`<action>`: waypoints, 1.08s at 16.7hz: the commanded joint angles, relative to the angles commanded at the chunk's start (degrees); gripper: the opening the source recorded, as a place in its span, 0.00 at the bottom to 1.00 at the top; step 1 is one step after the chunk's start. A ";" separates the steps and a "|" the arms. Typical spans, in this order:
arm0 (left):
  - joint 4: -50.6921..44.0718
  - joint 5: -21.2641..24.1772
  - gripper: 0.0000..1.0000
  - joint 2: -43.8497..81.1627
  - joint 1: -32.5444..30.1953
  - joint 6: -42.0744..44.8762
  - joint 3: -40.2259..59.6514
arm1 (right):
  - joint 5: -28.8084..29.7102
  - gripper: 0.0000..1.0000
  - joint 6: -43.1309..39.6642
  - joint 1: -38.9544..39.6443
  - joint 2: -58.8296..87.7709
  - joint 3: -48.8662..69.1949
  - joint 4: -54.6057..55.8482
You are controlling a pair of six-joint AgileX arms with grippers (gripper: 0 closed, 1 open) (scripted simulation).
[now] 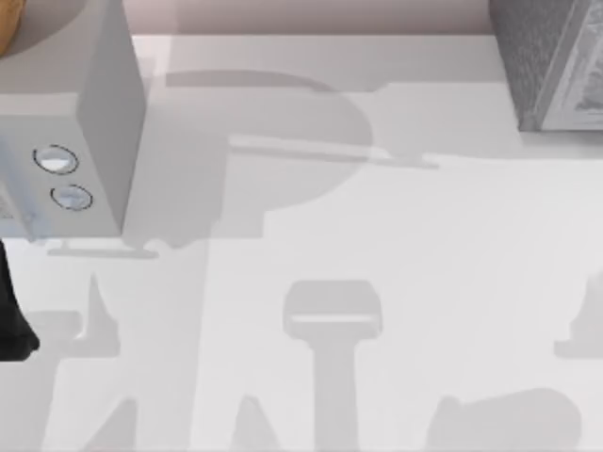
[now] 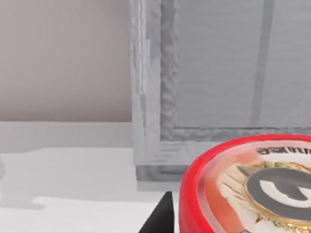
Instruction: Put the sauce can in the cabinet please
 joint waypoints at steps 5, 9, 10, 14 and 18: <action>0.00 0.00 1.00 0.00 0.00 0.00 0.00 | 0.41 0.00 0.30 0.73 3.44 3.23 -1.85; 0.00 0.00 1.00 0.00 0.00 0.00 0.00 | 1.93 0.00 0.34 2.02 14.17 15.86 -6.00; 0.00 0.00 1.00 0.00 0.00 0.00 0.00 | 2.34 0.00 0.33 2.37 17.20 20.28 -7.07; 0.00 0.00 1.00 0.00 0.00 0.00 0.00 | 3.85 0.00 0.51 3.79 27.32 35.57 -11.02; 0.00 0.00 1.00 0.00 0.00 0.00 0.00 | 5.26 0.00 0.36 5.25 36.11 50.21 -13.68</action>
